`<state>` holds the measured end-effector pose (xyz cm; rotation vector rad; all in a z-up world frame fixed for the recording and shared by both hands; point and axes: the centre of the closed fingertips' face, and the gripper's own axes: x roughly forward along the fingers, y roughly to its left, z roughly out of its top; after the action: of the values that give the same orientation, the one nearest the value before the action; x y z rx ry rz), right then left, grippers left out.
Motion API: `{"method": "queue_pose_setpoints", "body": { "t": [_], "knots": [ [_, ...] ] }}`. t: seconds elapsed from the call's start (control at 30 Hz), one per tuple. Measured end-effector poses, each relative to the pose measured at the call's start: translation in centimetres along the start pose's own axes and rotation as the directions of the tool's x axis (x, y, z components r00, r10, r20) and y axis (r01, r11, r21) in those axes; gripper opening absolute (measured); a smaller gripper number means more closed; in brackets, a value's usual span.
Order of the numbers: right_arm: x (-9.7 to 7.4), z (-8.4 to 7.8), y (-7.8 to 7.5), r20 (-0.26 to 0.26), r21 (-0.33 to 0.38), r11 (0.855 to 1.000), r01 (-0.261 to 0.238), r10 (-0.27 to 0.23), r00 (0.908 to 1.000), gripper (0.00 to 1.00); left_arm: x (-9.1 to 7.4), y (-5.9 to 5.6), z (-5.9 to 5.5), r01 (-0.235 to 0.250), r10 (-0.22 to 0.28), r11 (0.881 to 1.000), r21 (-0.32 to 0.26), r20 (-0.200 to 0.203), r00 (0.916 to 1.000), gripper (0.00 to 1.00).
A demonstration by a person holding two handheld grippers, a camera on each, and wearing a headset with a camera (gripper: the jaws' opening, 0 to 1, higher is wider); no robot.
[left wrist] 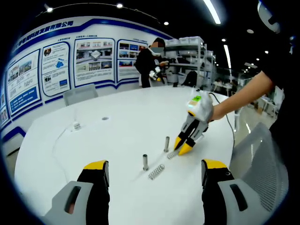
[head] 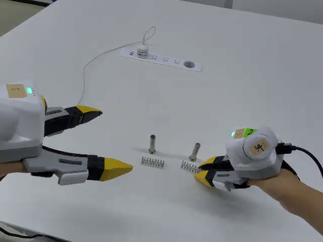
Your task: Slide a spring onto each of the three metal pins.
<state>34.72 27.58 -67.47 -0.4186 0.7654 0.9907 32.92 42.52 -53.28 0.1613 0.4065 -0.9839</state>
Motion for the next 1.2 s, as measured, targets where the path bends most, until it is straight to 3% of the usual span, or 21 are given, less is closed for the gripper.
{"method": "queue_pose_setpoints", "body": {
  "t": [0.33,0.5,0.67,0.9,1.0,1.2],
  "knots": [
    [-0.3,-0.1,0.0,-0.021,-0.042,0.999,0.033,-0.033,0.9992,0.11,0.0,-0.3,0.6,0.003,-0.003,1.0,0.005,0.01,0.9999,0.83],
    [-1.7,0.6,0.2,0.01,-0.032,0.999,0.035,-0.035,0.9993,0.11,0.5,-1.2,0.7,0.026,-0.026,0.999,0.021,0.001,0.9997,0.83],
    [-3.3,1.4,0.8,0.024,-0.071,0.997,0.025,-0.024,0.9994,0.11,1.4,-2.3,0.6,0.062,-0.062,0.997,0.046,-0.014,0.998,0.83],
    [-6.3,3.8,1.9,0.083,-0.084,0.996,0.0,0.008,0.9965,0.1,2.6,-3.9,1.0,0.113,-0.111,0.991,0.07,-0.021,0.9935,0.82],
    [-7.3,4.9,2.5,0.097,-0.102,0.995,-0.004,0.014,0.9952,0.1,3.3,-4.9,2.0,0.143,-0.144,0.989,0.044,0.021,0.9894,0.81],
    [-8.8,7.2,4.4,0.121,-0.172,0.985,-0.018,0.039,0.9918,0.11,4.9,-6.3,2.6,0.188,-0.189,0.979,0.081,0.003,0.982,0.79]
  ]
}}
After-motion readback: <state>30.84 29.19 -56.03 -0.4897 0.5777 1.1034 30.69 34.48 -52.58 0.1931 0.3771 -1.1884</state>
